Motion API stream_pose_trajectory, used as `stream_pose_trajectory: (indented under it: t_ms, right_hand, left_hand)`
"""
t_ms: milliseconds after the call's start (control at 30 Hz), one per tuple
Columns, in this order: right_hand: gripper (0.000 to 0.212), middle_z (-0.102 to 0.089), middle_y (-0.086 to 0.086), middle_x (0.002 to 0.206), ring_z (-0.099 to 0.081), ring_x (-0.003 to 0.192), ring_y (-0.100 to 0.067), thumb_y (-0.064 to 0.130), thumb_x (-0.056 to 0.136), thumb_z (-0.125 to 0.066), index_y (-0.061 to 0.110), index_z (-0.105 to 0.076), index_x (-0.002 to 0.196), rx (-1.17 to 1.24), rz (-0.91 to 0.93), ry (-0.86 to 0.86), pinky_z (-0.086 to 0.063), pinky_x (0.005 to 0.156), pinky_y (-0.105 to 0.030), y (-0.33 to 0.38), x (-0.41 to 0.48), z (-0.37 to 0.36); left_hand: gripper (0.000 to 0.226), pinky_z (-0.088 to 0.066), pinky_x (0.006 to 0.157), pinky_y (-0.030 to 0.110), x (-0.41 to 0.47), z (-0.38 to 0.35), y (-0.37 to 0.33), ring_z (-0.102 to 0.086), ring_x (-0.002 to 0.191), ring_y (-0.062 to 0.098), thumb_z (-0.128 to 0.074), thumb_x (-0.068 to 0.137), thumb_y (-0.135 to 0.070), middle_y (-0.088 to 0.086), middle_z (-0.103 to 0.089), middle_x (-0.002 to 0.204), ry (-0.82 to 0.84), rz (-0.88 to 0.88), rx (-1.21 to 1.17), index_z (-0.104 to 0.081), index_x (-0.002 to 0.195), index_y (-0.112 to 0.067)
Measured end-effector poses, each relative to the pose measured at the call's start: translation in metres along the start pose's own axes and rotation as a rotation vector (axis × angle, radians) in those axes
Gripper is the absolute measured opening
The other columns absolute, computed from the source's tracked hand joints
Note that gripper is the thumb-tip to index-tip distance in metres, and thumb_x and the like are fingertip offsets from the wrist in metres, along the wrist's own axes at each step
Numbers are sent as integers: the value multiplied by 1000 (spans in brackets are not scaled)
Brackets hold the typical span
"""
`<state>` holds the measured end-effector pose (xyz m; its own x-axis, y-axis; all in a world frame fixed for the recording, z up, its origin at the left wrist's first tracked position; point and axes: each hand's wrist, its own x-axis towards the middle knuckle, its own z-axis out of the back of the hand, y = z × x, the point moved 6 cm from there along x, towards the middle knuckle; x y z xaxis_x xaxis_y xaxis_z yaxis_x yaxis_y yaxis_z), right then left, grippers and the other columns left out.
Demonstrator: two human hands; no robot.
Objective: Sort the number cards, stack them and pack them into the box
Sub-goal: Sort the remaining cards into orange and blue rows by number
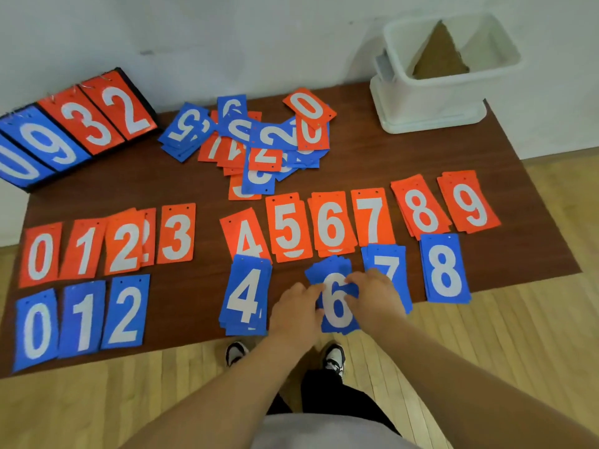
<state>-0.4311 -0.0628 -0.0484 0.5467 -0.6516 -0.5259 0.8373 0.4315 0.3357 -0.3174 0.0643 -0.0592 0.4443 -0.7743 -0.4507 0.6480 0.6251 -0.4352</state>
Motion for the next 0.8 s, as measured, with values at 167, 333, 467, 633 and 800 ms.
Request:
stream_pose_trajectory:
  t_ms: [167, 333, 467, 633, 800]
  right_hand:
    - [41, -46, 2, 118, -44, 113, -21, 48, 94, -61, 35, -58, 133, -117, 55, -83, -47, 94, -33, -5, 0, 3]
    - [47, -48, 2, 122, -45, 115, -21, 52, 92, -62, 34, -56, 135, -52, 63, -78, -47, 95, -34, -2, 0, 17]
    - [50, -49, 0, 133, -45, 124, -23, 49, 92, -65, 32, -54, 138, 37, 96, -132, -46, 101, -37, 13, 7, 47]
    - [49, -47, 0, 142, -44, 130, -24, 42, 91, -68, 31, -55, 138, 123, 144, -210, -46, 102, -38, 58, 34, 85]
    - [53, -42, -1, 147, -42, 135, -25, 43, 89, -71, 31, -54, 138, 161, 131, -218, -48, 103, -40, 104, 77, 110]
  left_hand:
    - [57, -47, 91, 30, 3, -2, -5, -48, 109, 16, -58, 98, -46, -3, -47, 117, -25, -7, 99, -36, 150, -38]
    - [55, -49, 99, 32, 3, 15, -6, -51, 117, 16, -61, 96, -48, -6, -50, 121, -67, 46, 48, -42, 147, -38]
    - [52, -48, 102, 38, -2, 64, 6, -49, 124, 20, -60, 96, -49, -5, -53, 129, -215, 105, 21, -47, 144, -34]
    - [55, -49, 99, 40, 7, 137, 42, -50, 124, 23, -58, 96, -52, 0, -53, 134, -331, 198, 54, -46, 146, -31]
    - [58, -48, 102, 39, 38, 195, 80, -49, 131, 23, -62, 95, -50, 3, -50, 142, -396, 276, 35, -45, 147, -32]
